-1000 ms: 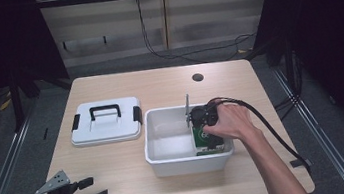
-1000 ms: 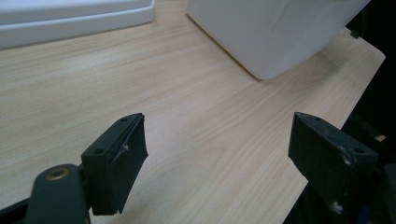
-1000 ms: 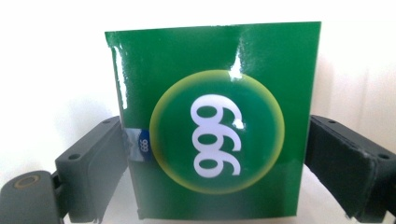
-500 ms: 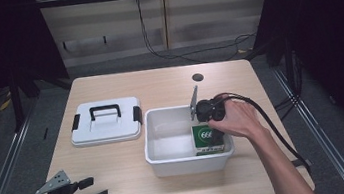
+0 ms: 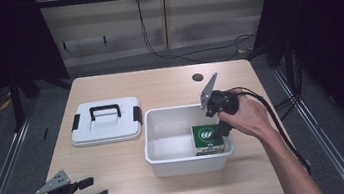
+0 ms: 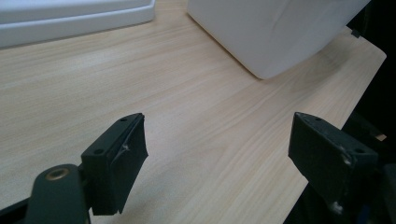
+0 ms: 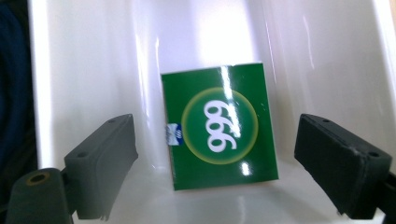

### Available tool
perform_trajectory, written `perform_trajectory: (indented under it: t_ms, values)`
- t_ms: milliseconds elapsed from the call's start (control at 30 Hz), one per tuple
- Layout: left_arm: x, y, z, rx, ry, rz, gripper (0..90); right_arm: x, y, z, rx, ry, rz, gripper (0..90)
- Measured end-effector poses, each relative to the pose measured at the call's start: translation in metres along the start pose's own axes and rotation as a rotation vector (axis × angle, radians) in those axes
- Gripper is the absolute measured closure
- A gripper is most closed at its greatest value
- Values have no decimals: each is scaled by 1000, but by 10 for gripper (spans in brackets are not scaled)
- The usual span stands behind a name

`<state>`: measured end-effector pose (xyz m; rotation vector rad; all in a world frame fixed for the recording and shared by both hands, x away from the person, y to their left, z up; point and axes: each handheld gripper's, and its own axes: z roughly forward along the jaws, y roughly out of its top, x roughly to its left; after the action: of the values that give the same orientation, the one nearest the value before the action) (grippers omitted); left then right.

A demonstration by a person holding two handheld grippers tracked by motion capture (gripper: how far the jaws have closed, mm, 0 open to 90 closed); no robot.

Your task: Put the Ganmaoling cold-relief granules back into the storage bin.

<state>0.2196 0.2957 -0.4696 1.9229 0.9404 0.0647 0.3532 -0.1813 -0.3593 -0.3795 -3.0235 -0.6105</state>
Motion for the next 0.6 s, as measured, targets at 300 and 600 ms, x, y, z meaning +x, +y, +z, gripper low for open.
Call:
perform_trajectory:
  t_ms: [300, 600]
  values:
    - [0, 0, 0, -3, 4, -3, 193, 7, -17, -21, -214, -69, 52, 133]
    - [0, 0, 0, -4, 5, -3, 193, 16, -40, -32, -356, -138, 105, 147]
